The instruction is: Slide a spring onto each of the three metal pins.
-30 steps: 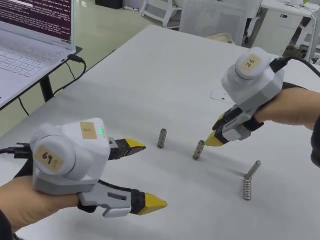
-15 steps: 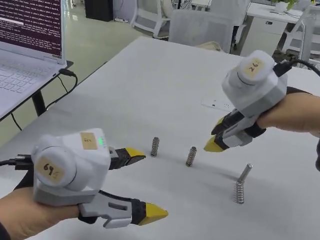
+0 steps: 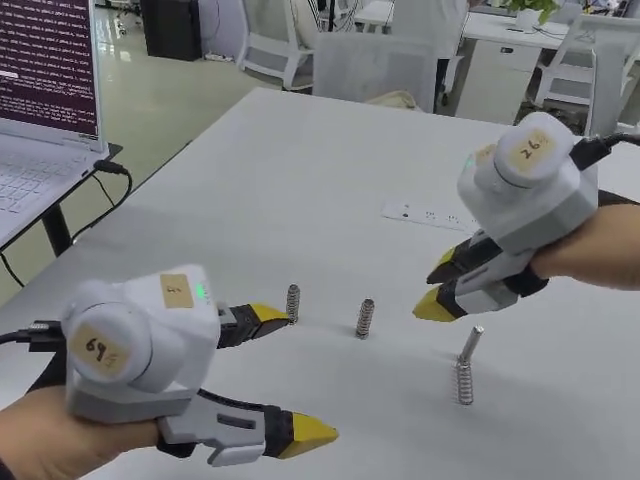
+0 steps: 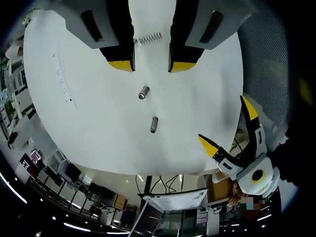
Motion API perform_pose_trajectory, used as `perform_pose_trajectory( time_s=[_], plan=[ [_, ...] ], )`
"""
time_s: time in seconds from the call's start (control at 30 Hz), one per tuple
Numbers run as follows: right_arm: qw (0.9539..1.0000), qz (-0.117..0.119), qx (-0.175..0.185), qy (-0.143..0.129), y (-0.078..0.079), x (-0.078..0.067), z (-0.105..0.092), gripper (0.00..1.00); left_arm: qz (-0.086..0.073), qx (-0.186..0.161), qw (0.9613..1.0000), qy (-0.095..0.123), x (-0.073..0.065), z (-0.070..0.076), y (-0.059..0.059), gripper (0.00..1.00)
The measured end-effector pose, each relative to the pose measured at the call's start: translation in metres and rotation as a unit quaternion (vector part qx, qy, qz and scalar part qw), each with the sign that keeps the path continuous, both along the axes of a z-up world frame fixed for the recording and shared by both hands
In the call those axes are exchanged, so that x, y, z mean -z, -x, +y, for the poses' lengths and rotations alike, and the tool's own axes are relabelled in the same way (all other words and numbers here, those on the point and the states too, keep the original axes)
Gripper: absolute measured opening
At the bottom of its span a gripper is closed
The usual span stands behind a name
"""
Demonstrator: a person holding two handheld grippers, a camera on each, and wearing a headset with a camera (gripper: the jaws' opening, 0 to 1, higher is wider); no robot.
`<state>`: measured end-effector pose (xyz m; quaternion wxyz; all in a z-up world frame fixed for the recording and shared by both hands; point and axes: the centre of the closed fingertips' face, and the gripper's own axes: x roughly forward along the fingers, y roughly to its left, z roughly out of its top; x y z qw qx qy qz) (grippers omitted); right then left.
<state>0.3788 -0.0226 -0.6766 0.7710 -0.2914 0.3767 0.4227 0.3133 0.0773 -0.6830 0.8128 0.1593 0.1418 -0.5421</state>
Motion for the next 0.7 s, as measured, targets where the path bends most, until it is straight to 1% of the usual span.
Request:
perform_pose_trajectory(
  time_s=[0.17, 0.33, 0.4, 0.53, 0.63, 0.7],
  plan=[
    [0.9999, 0.004, 0.014, 0.0, 0.011, 0.009, -0.01, 0.24, 0.0, 0.005, 1.0, -0.001, 0.0, -0.002, 0.001, 0.63],
    [0.9993, 0.015, 0.035, -0.004, 0.022, 0.022, -0.02, 0.24, -0.001, 0.006, 1.0, 0.002, -0.001, -0.003, 0.002, 0.63],
    [0.9988, 0.02, 0.044, -0.007, 0.024, 0.028, -0.026, 0.24, 0.0, 0.005, 1.0, 0.005, -0.001, -0.004, 0.003, 0.62],
    [0.9979, 0.026, 0.058, -0.012, 0.029, 0.035, -0.031, 0.24, 0.001, 0.006, 1.0, 0.006, 0.001, -0.005, 0.004, 0.62],
    [0.9967, 0.031, 0.074, -0.011, 0.034, 0.043, -0.039, 0.24, 0.002, 0.007, 0.9999, 0.008, 0.001, -0.006, 0.005, 0.62],
    [0.9957, 0.036, 0.084, -0.015, 0.034, 0.047, -0.045, 0.24, 0.002, 0.007, 0.9999, 0.009, 0.001, -0.006, 0.005, 0.62]
  ],
)
